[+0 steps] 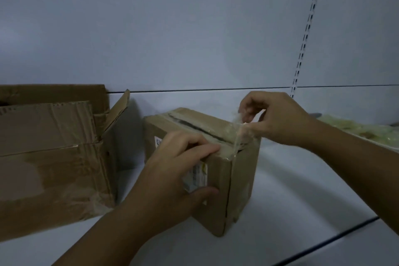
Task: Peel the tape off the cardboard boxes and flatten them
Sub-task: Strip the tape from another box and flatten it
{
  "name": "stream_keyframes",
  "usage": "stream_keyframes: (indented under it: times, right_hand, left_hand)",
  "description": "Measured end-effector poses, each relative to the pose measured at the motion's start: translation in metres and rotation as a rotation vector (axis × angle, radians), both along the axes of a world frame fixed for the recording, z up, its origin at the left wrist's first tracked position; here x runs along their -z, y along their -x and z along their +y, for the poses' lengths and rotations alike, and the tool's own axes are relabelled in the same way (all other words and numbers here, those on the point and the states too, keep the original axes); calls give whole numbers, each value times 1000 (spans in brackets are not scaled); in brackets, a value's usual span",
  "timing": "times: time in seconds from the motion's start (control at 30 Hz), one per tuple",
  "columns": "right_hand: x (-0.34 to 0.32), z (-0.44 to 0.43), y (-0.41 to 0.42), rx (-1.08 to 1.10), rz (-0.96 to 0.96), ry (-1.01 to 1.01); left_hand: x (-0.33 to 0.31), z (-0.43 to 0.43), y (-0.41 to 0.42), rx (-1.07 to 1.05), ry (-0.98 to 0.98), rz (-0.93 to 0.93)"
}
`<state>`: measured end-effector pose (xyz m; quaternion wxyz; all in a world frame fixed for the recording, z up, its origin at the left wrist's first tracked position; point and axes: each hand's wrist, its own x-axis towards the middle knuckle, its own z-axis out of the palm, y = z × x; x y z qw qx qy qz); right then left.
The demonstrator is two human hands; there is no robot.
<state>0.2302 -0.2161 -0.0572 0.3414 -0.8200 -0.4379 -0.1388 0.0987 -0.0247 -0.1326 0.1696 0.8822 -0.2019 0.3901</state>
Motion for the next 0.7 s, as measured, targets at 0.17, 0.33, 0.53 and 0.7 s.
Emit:
stream_keyframes:
  times: [0.17, 0.33, 0.53, 0.7]
  right_hand:
    - [-14, -45, -23, 85, 295, 300]
    - [-3, -63, -6, 199, -86, -41]
    - [54, -42, 29, -40, -715, 10]
    - [81, -32, 27, 37, -530, 88]
  left_hand:
    - [-8, -5, -14, -22, -31, 30]
    - [-21, -18, -34, -5, -77, 77]
    - [-43, -32, -53, 72, 44, 244]
    - [-55, -28, -61, 169, 162, 417]
